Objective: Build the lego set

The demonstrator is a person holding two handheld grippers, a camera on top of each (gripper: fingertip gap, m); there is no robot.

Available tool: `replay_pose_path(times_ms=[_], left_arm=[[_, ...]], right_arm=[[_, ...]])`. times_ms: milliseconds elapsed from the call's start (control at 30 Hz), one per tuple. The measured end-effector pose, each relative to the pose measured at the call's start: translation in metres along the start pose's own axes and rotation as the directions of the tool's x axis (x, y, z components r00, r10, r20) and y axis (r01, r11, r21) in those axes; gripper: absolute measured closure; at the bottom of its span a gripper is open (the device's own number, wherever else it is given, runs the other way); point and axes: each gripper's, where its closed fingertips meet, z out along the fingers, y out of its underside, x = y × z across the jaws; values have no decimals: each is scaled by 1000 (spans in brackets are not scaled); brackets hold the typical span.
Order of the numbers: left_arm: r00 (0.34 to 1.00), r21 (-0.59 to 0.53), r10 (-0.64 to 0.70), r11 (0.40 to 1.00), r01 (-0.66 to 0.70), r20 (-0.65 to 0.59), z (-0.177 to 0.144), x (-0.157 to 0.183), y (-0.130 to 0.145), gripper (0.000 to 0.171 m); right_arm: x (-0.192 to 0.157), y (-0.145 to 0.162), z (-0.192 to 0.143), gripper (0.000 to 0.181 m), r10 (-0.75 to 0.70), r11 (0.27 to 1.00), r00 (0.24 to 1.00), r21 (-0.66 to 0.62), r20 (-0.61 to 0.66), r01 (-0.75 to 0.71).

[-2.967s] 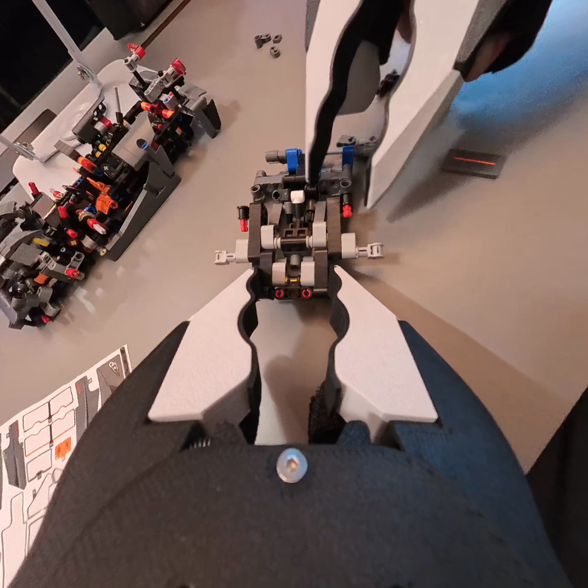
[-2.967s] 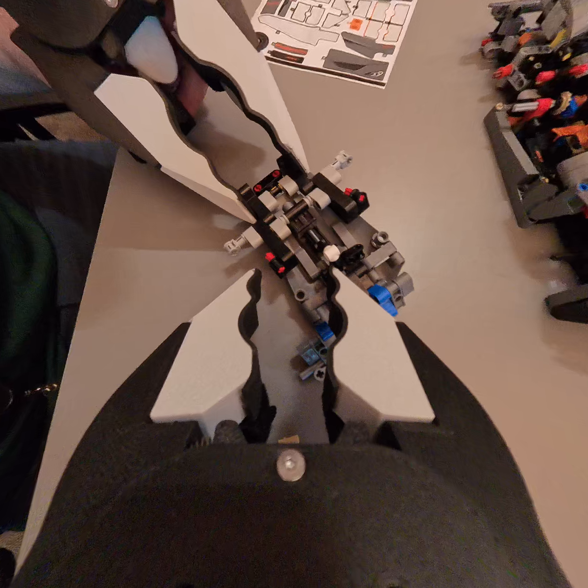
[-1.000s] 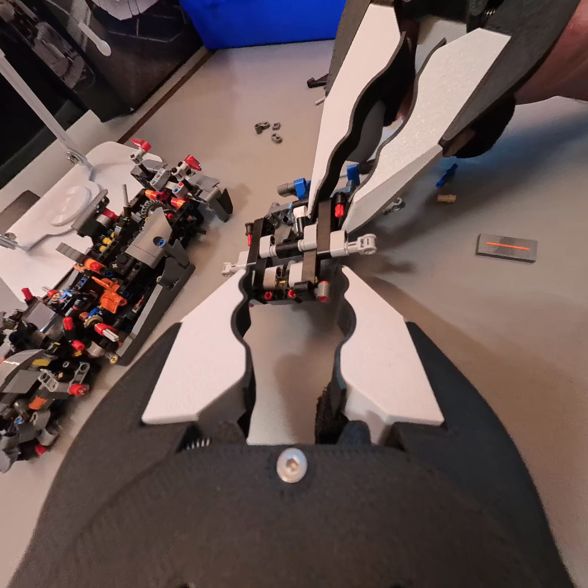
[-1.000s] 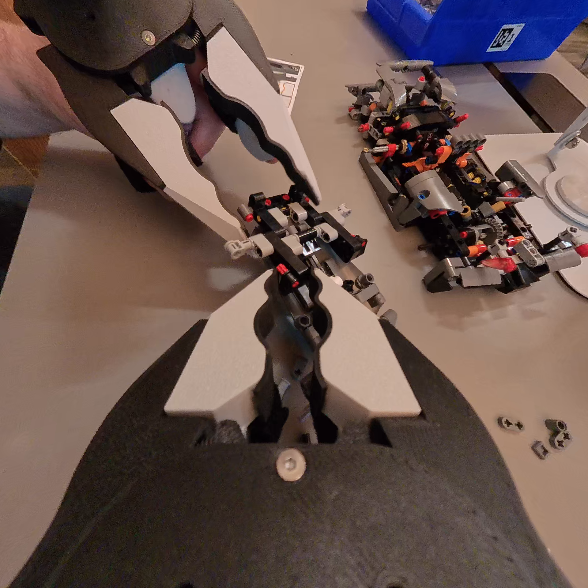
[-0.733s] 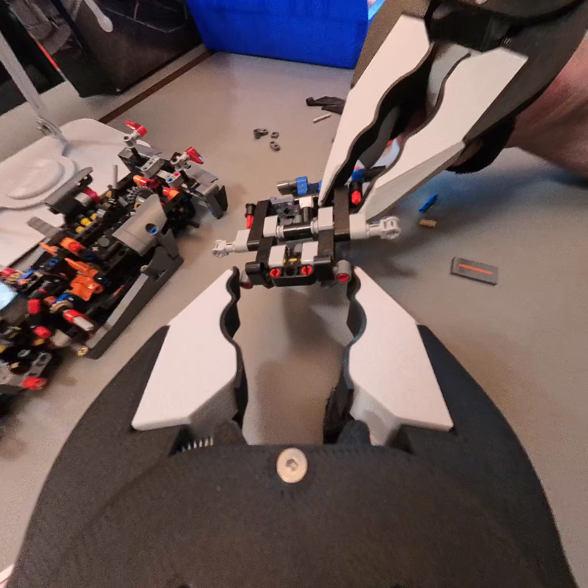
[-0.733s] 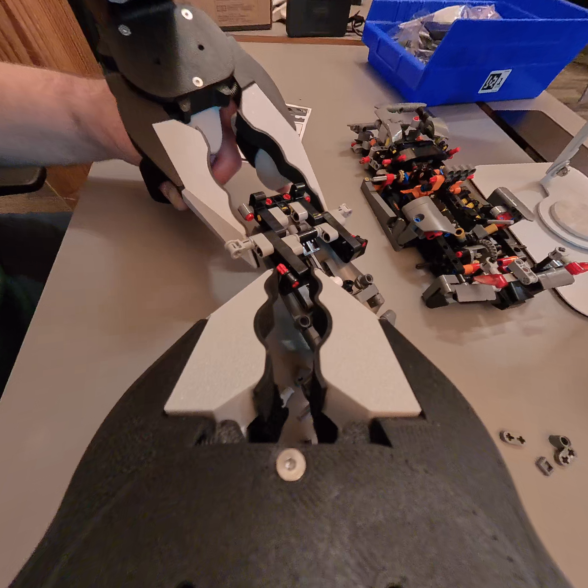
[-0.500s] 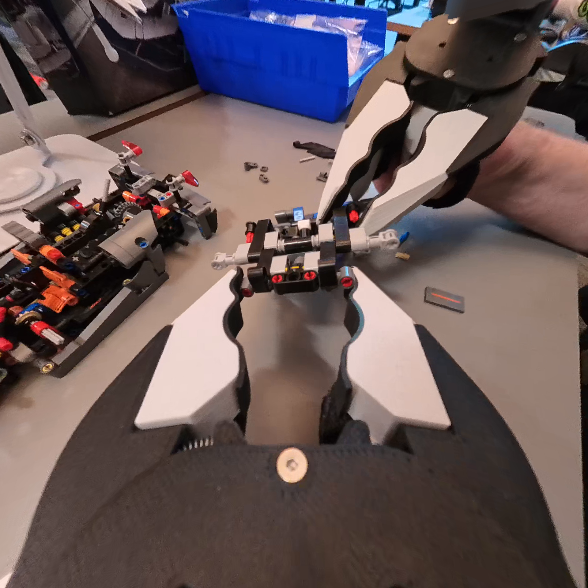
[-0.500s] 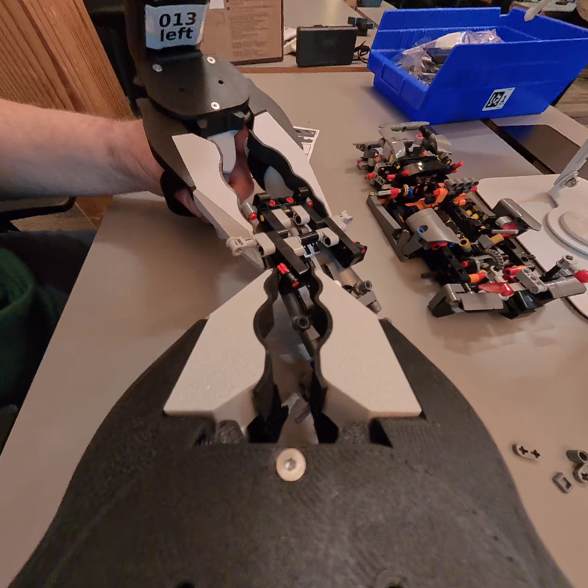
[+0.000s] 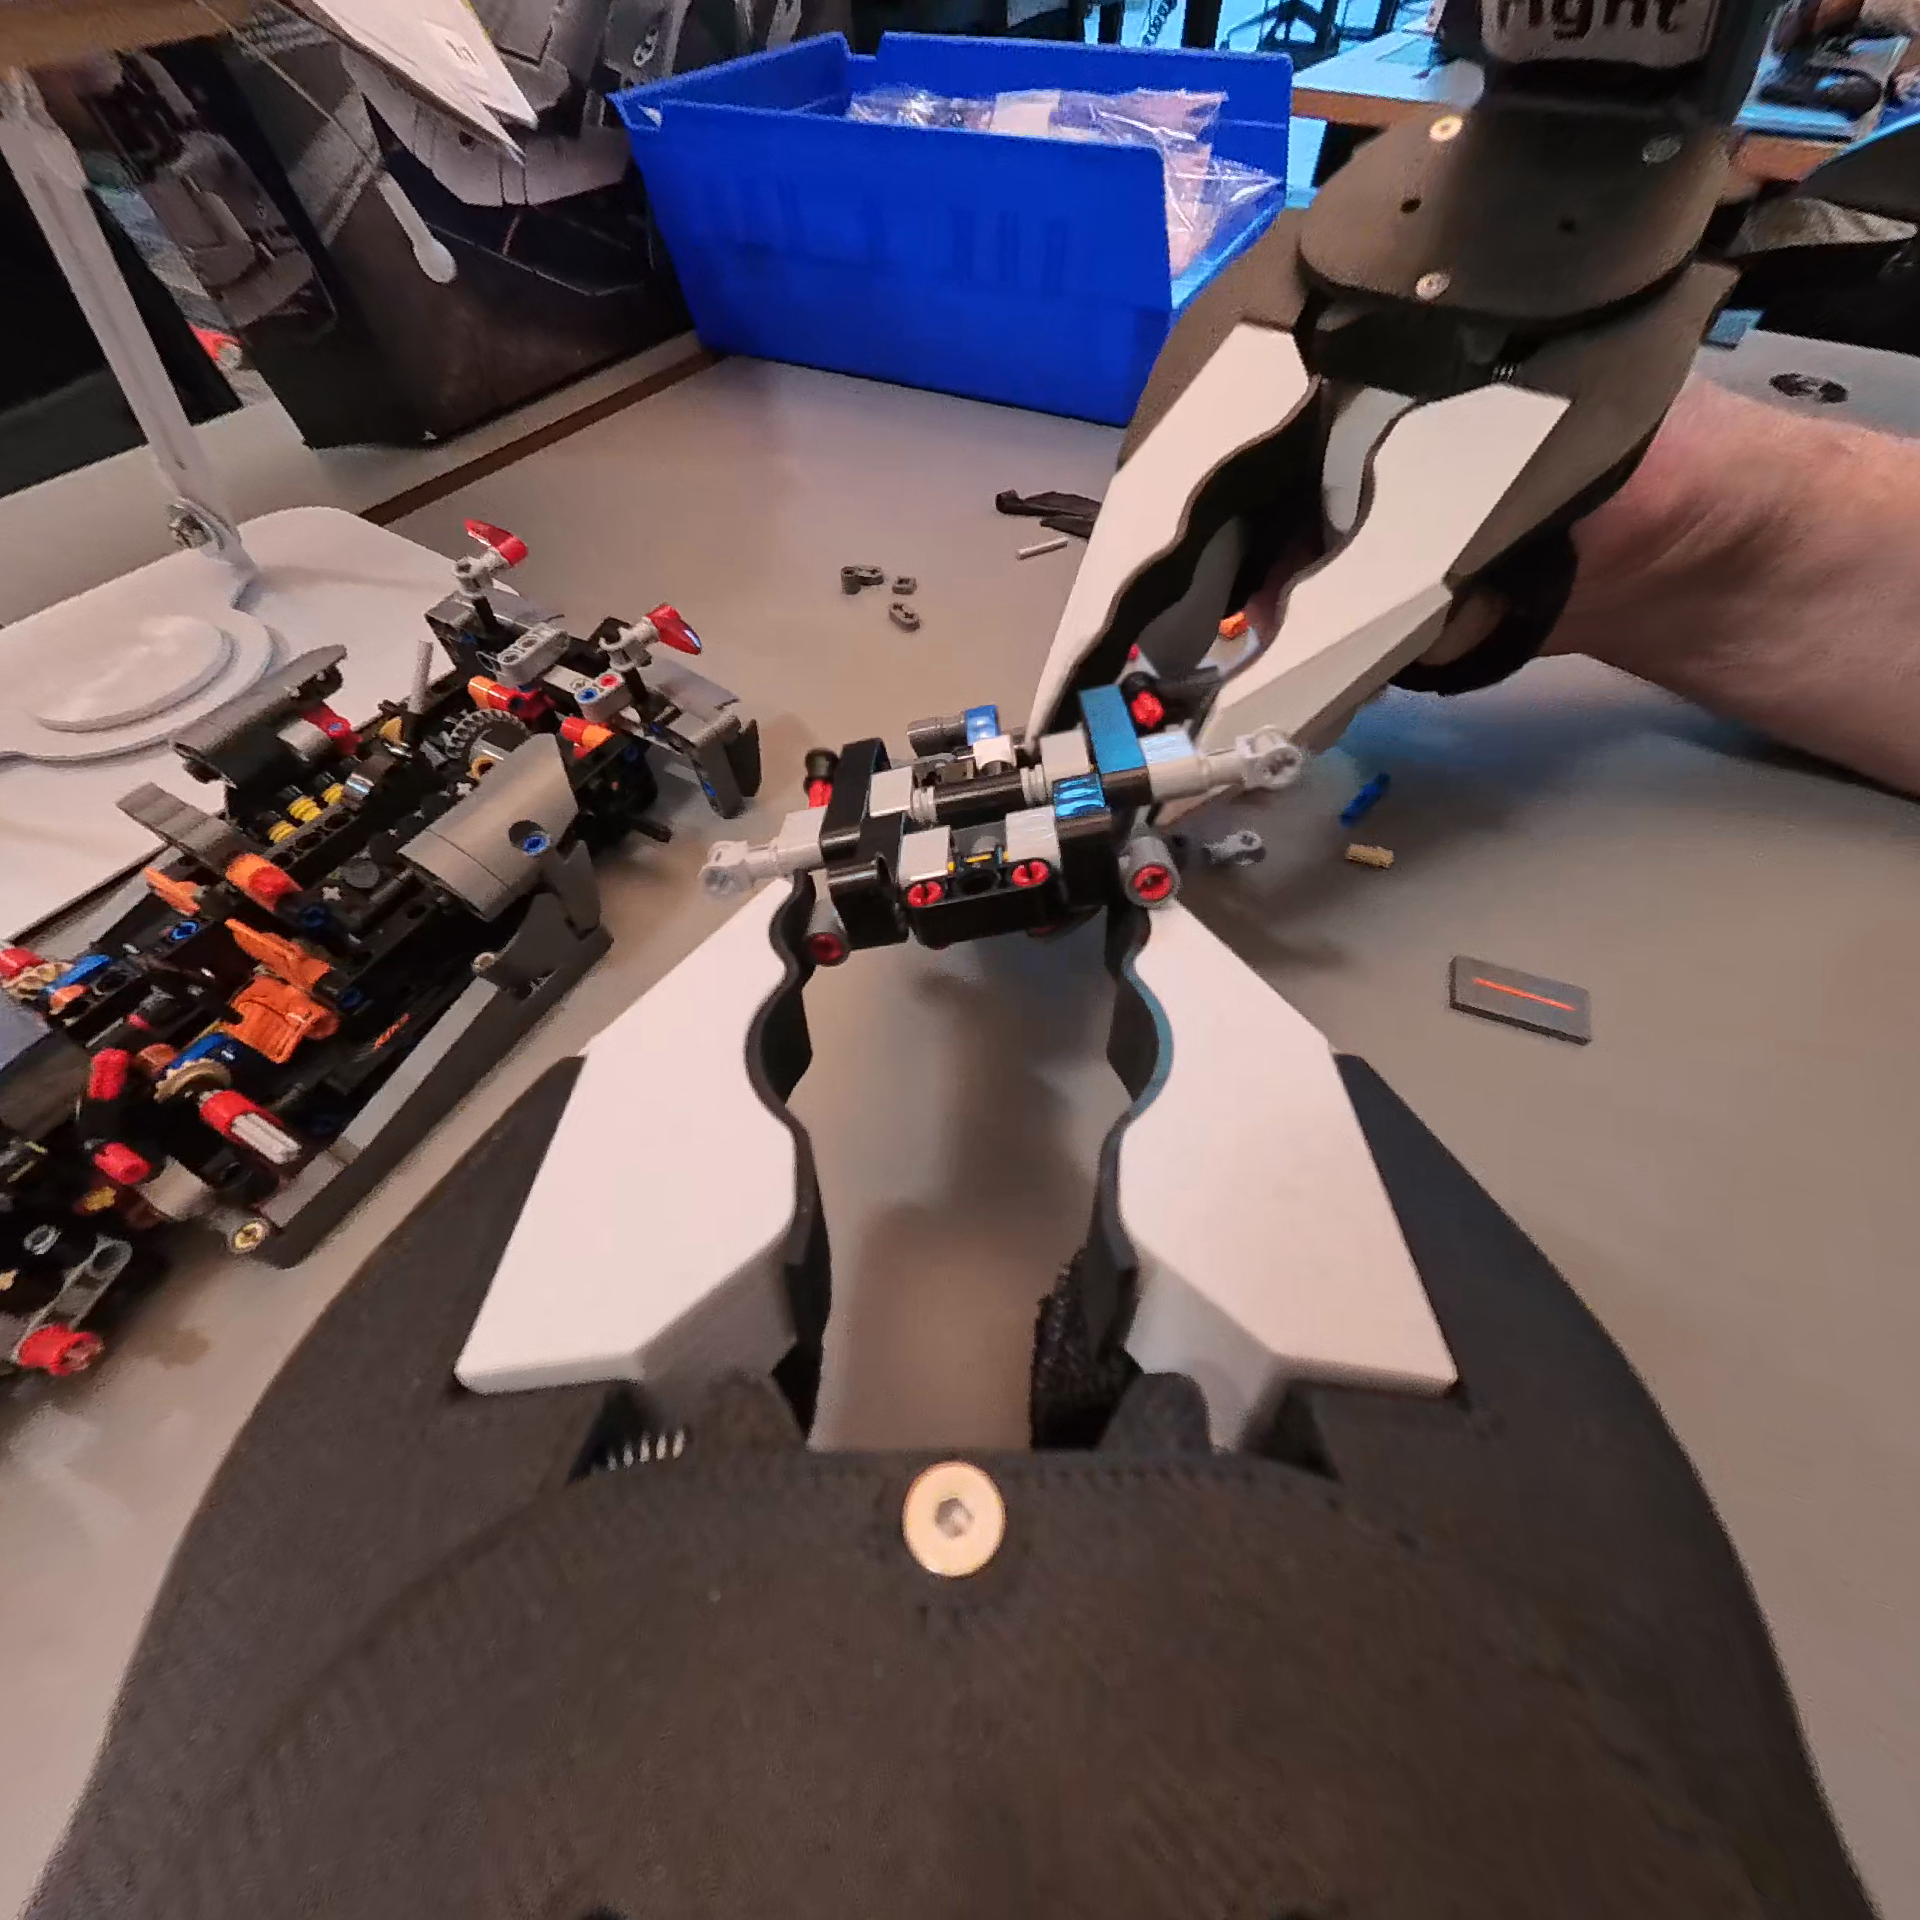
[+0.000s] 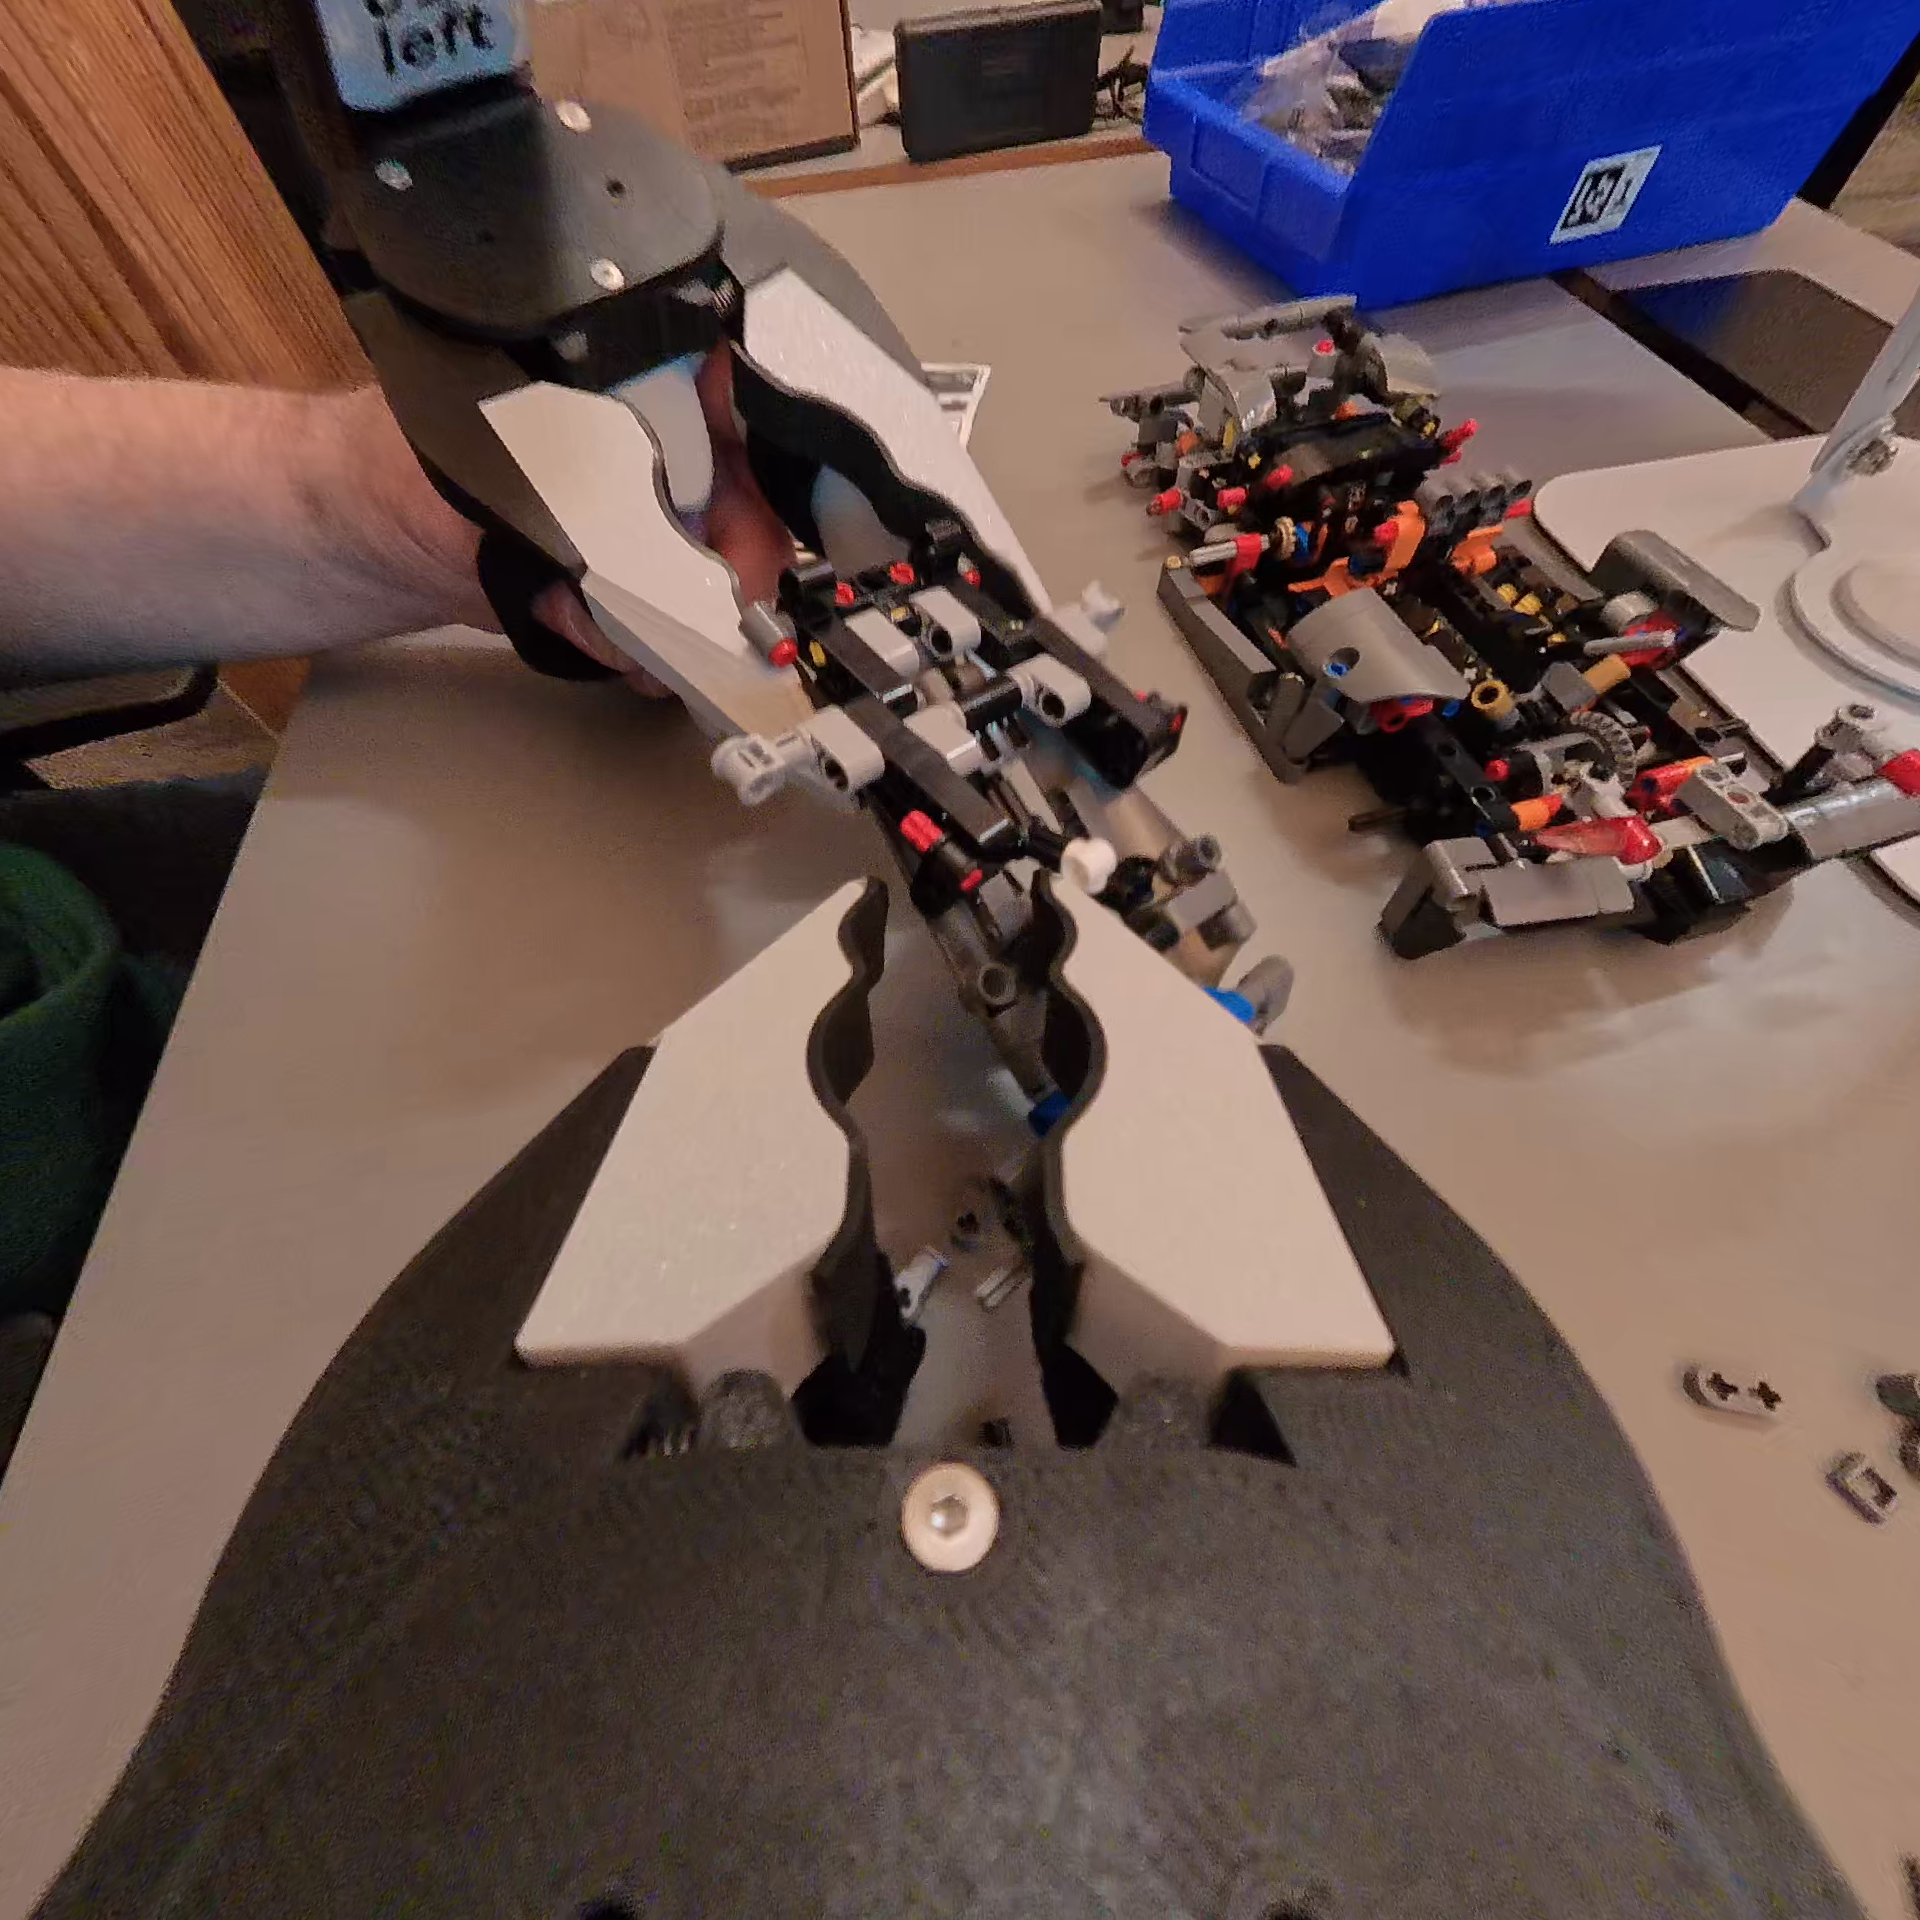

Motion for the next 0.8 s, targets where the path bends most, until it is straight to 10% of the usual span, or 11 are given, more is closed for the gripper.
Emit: replay_pose_path(times_ms=[800], left_arm=[[986, 151, 57, 985, -81, 156, 6, -30, -48, 119]], right_arm=[[67, -16, -38, 111, 272, 947, 935, 235, -228, -219]])
